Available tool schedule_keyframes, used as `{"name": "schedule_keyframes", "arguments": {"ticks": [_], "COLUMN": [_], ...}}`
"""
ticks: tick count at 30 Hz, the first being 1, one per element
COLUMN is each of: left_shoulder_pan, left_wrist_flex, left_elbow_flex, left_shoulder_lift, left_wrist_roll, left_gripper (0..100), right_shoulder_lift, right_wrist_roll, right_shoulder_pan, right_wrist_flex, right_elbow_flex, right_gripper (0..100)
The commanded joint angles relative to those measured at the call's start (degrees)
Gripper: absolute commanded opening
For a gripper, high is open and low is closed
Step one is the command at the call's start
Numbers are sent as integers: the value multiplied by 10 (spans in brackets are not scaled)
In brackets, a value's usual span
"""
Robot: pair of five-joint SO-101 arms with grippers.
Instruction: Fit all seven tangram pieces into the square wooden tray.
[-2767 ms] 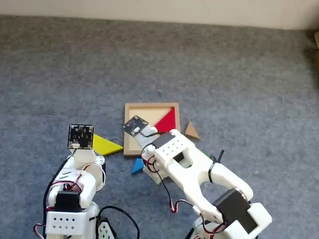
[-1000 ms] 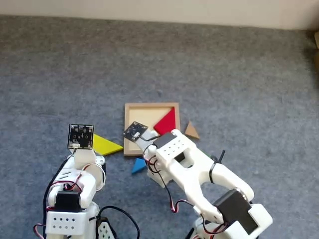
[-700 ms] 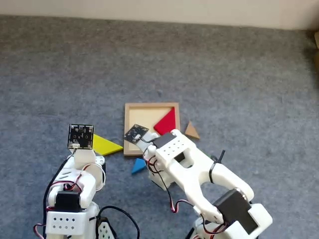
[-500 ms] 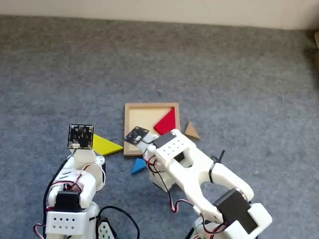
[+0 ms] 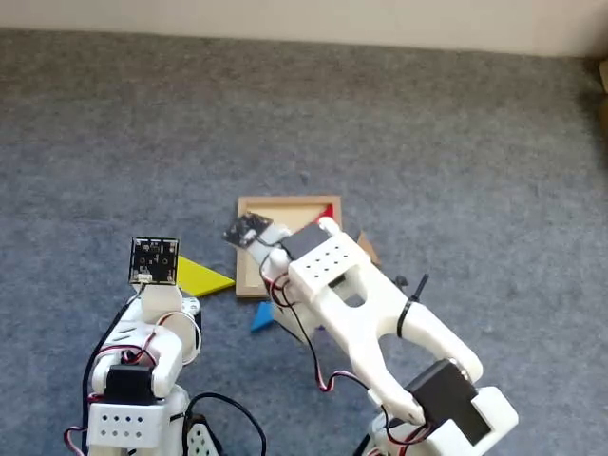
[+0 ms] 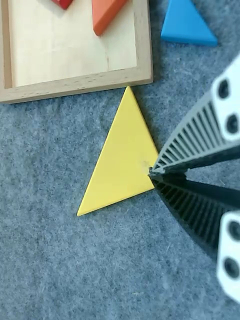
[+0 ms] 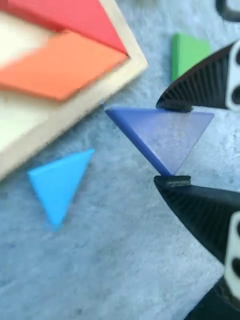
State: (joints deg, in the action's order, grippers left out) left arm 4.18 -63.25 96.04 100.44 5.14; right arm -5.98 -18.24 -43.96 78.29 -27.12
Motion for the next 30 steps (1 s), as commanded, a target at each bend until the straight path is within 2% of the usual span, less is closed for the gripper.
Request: {"name": "schedule_keyframes", "arguments": {"ticks": [1,12,17,30], "left_shoulder_pan": [-5,-5,-5,-5], "left_wrist_flex": [-1,-1,-1,-1], "left_elbow_flex": [13,13,13,13], "left_shoulder_lift": [14,14,14,14], "left_wrist_roll": [-4,-4,-4,-4], "left_gripper": [10,10,10,10], "right_shoulder_lift": [-9,2,60,99], "right_wrist_roll": [25,121,152,154], "right_shoulder_pan": [2,-29,-48,-58], "right_wrist_flex": [-11,-212,-284,-292], "right_elbow_flex": [70,77,60,62], "right_gripper": [138,138,138,142]}}
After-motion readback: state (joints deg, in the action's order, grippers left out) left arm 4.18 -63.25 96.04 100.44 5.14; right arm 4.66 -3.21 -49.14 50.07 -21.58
